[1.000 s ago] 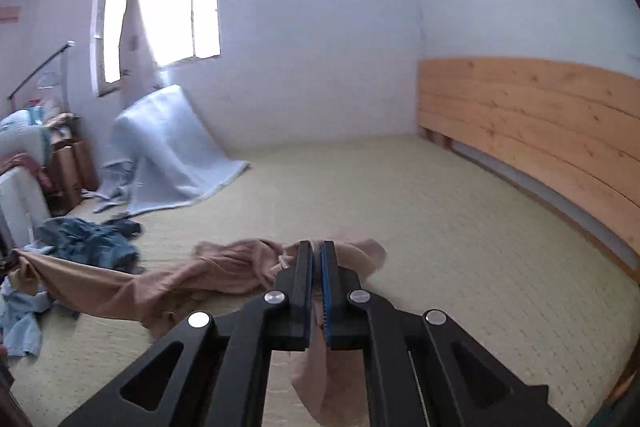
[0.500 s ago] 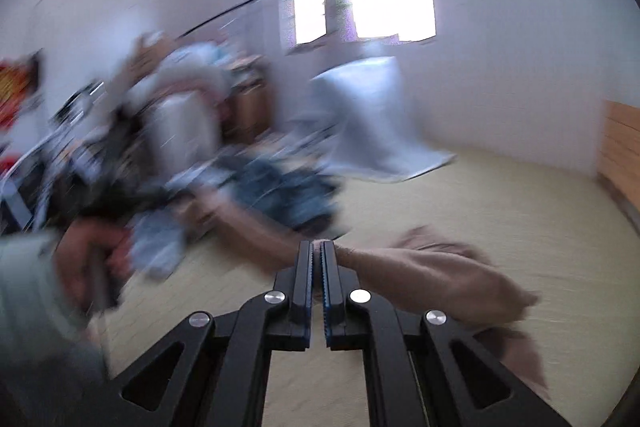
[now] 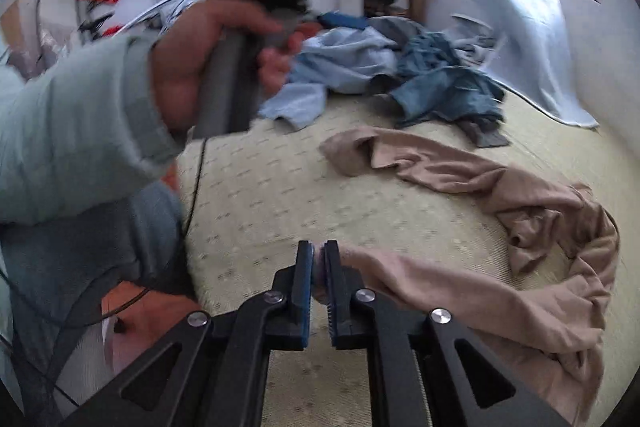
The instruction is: Fold clothes
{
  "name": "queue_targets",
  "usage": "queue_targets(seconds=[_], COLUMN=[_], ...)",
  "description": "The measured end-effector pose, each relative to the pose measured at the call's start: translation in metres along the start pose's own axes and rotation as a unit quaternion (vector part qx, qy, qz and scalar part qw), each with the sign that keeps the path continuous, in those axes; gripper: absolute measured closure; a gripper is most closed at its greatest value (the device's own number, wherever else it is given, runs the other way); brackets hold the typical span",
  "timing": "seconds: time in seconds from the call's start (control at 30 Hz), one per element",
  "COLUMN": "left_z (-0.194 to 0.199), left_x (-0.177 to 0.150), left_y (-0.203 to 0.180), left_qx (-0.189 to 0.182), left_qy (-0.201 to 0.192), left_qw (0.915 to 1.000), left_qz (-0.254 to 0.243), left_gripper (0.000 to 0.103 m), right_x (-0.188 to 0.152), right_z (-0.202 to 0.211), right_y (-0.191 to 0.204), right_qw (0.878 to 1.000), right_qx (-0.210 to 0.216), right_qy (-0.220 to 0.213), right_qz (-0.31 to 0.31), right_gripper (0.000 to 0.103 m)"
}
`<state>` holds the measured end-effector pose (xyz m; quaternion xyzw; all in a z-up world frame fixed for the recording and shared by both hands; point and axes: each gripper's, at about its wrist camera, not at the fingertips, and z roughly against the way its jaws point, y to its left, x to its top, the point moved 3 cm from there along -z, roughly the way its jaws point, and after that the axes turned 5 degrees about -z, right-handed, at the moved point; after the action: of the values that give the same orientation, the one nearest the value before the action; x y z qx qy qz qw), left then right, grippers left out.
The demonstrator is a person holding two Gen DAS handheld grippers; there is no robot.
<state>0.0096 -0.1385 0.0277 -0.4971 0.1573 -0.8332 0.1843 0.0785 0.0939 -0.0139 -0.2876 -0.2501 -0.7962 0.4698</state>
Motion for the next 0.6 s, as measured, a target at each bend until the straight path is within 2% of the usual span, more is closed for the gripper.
queue_targets(seconds=[0.1, 0.13, 0.27, 0.33, 0.43, 0.53, 0.6], left_z=[-0.007, -0.009, -0.018, -0.024, -0.035, -0.048, -0.057], left_x=[-0.006, -0.009, -0.023, -0.032, -0.047, -0.063, -0.074], left_y=[-0.019, -0.026, -0.057, -0.071, -0.089, -0.105, -0.117], left_qx=[-0.037, -0.049, -0.085, -0.097, -0.112, -0.123, -0.126], left_qy=[0.016, 0.021, 0.038, 0.051, 0.071, 0.095, 0.111], left_qw=[0.9991, 0.9984, 0.9941, 0.9912, 0.9874, 0.9836, 0.9802], left_qz=[-0.012, -0.018, -0.056, -0.075, -0.087, -0.091, -0.105], left_gripper=[0.029, 0.028, 0.024, 0.023, 0.023, 0.020, 0.020], right_x=[0.010, 0.011, 0.019, 0.020, 0.015, 0.001, -0.010], right_z=[0.024, 0.030, 0.057, 0.074, 0.097, 0.104, 0.099], right_y=[-0.010, -0.014, -0.031, -0.051, -0.101, -0.157, -0.192], right_qw=[0.999, 0.999, 0.996, 0.993, 0.977, 0.945, 0.925], right_qx=[-0.003, 0.001, 0.006, -0.009, -0.076, -0.195, -0.241], right_qy=[-0.026, -0.035, -0.061, -0.080, -0.117, -0.128, -0.115], right_qz=[-0.026, -0.036, -0.061, -0.086, -0.159, -0.231, -0.271], right_gripper=[0.064, 0.058, 0.052, 0.049, 0.039, 0.035, 0.035])
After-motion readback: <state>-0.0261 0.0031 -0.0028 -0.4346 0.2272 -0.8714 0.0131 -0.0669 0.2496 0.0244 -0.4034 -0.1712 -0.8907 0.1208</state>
